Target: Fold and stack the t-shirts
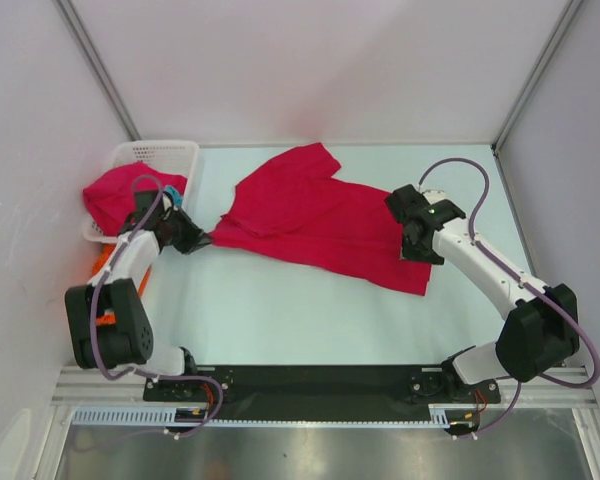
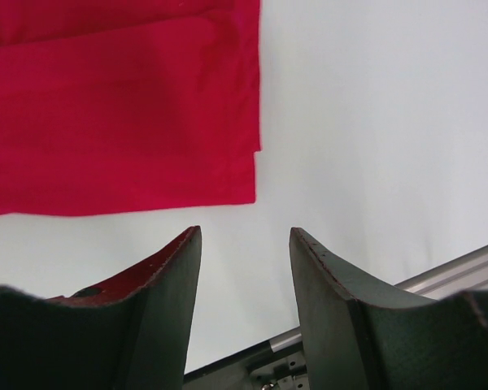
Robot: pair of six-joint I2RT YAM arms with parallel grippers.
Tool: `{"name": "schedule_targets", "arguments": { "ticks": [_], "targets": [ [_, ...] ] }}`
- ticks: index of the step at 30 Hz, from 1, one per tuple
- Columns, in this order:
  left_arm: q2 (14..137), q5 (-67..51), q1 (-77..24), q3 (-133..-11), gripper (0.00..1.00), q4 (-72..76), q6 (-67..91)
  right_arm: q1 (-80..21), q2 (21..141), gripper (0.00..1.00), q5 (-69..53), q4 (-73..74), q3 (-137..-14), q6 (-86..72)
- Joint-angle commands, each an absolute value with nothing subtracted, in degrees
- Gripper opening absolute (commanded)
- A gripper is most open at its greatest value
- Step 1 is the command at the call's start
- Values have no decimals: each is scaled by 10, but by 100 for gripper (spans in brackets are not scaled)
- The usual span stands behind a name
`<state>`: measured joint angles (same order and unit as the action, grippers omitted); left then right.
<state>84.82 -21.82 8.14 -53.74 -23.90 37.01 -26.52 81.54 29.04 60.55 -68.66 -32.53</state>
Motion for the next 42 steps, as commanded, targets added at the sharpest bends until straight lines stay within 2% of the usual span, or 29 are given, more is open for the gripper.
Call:
{"name": "schedule_targets", "arguments": {
  "ticks": [1, 7, 9, 10, 12, 13, 16, 20, 24, 31, 38, 42],
  "targets": [
    [780, -238, 101, -494, 0, -274, 358, -272, 806, 53, 285, 602, -686, -326],
    [783, -246, 101, -454, 0, -257, 357, -273, 800, 54, 282, 605, -674, -330],
    [793, -258, 101, -457, 4, -251, 355, -273, 796, 54, 274, 602, -665, -332],
    [796, -264, 101, -459, 21, -250, 352, -273, 795, 55, 270, 599, -662, -333],
    [799, -272, 101, -468, 45, -251, 349, -273, 797, 56, 253, 588, -649, -333],
    [798, -273, 101, -471, 65, -252, 347, -273, 802, 57, 248, 585, -645, -335],
    [785, -262, 102, -487, 80, -265, 340, -274, 819, 57, 236, 571, -634, -338],
    [765, -247, 102, -514, 80, -283, 339, -287, 840, 57, 222, 553, -649, -340],
    [761, -260, 101, -525, 83, -268, 352, -321, 884, 57, 225, 555, -722, -339],
    [833, -320, 51, -549, 82, -192, 392, -395, 965, 57, 240, 571, -830, -343],
    [917, -348, -63, -599, 82, -151, 332, -422, 960, 57, 249, 582, -805, -364],
    [955, -276, -93, -621, 80, -207, 265, -422, 927, 57, 254, 584, -780, -374]
  ]
}}
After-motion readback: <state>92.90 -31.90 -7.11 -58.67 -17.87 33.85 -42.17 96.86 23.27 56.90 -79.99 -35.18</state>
